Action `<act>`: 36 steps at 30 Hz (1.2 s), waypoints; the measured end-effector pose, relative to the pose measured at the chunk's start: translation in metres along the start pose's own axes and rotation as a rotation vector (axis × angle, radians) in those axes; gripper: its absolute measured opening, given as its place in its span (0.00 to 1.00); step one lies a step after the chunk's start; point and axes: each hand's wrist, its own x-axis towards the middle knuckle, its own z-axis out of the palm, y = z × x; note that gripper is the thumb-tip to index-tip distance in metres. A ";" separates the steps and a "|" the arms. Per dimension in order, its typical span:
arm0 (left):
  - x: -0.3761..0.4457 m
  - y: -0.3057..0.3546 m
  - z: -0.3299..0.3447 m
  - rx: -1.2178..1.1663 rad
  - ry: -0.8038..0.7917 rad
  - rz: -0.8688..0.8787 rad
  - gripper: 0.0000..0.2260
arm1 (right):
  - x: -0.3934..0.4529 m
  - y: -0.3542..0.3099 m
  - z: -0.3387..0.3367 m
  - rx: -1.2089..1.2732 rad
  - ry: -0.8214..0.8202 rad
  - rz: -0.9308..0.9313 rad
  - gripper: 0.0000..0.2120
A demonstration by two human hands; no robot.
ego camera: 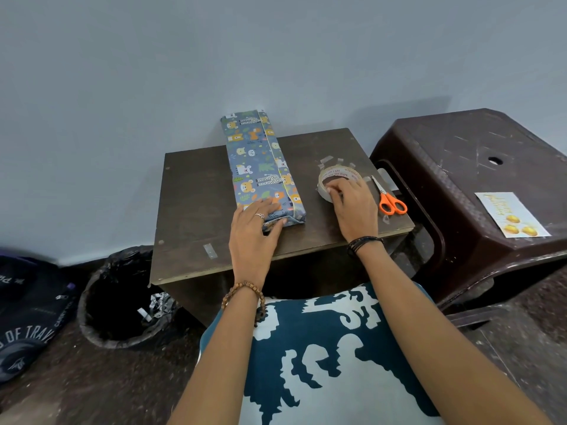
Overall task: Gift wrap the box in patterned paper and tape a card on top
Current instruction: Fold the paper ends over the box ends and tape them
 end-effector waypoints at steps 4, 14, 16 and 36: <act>0.000 0.000 0.000 -0.002 -0.003 -0.001 0.16 | 0.000 -0.003 0.000 -0.029 0.036 0.000 0.10; 0.001 -0.004 0.000 -0.011 -0.053 -0.010 0.17 | -0.008 -0.014 0.005 -0.089 0.055 -0.179 0.04; 0.001 -0.003 -0.002 -0.009 -0.062 -0.001 0.17 | -0.009 -0.013 0.005 -0.095 0.035 -0.164 0.05; 0.001 0.002 -0.008 -0.156 -0.129 -0.137 0.21 | -0.011 -0.018 0.005 -0.399 0.116 -0.154 0.07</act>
